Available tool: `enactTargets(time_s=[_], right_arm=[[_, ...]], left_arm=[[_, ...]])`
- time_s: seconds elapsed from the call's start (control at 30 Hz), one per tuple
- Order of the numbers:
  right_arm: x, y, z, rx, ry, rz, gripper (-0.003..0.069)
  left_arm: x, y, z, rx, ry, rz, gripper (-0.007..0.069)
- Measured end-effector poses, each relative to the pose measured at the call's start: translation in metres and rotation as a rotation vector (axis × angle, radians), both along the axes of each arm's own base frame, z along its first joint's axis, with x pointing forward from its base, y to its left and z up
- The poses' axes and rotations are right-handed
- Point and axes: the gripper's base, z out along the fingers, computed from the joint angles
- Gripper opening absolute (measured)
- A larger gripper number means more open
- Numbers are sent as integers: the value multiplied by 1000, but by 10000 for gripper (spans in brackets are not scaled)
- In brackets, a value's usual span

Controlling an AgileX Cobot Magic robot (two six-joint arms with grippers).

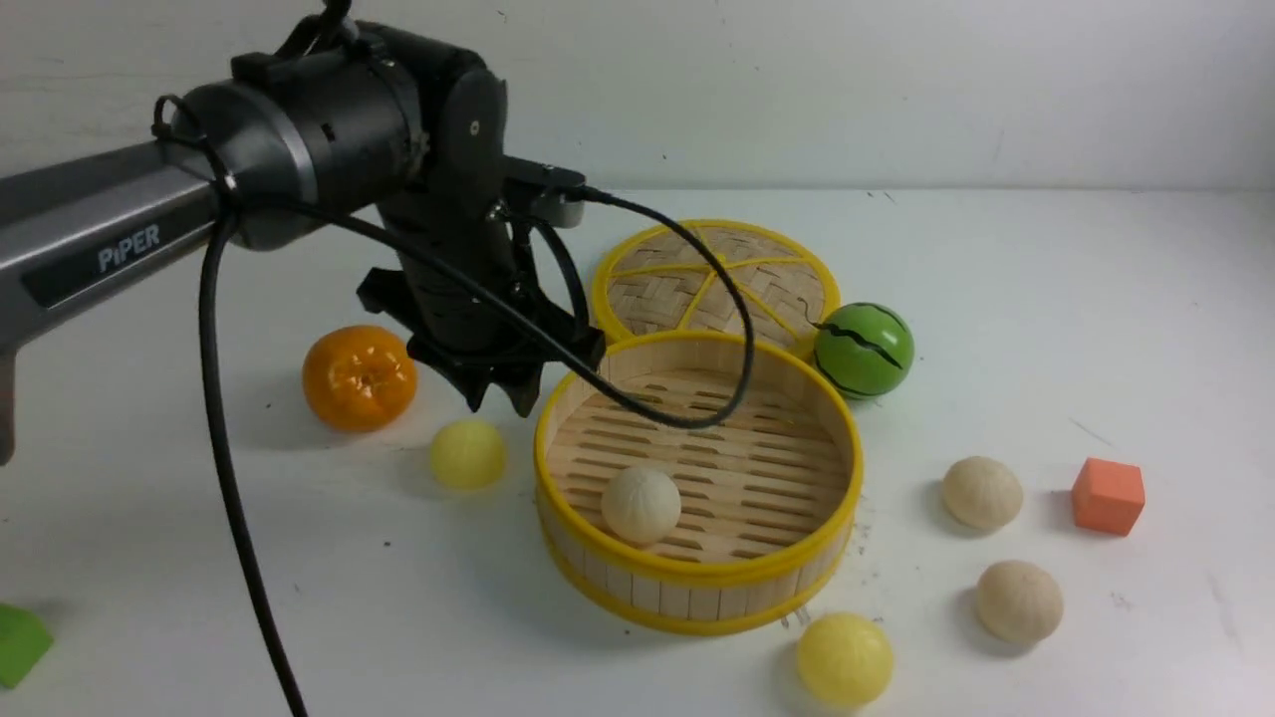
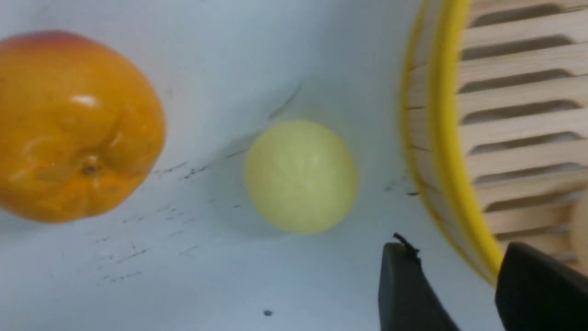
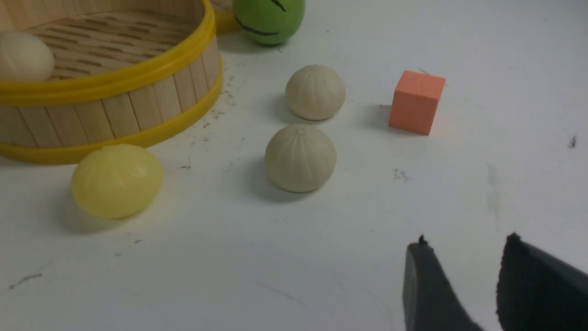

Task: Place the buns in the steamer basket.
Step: Use the left arm to grab a steamed stuffed bun

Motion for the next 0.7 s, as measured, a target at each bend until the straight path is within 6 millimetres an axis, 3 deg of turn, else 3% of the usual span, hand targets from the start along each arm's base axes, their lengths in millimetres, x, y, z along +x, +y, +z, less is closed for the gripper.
enactTargets(time_s=[0.23, 0.7], right_arm=[[0, 0, 0, 0, 0, 0, 240], [0, 0, 0, 0, 0, 0, 240]], left_arm=[[18, 9, -35, 14, 39, 12, 247], [30, 25, -45, 56, -1, 26, 253]])
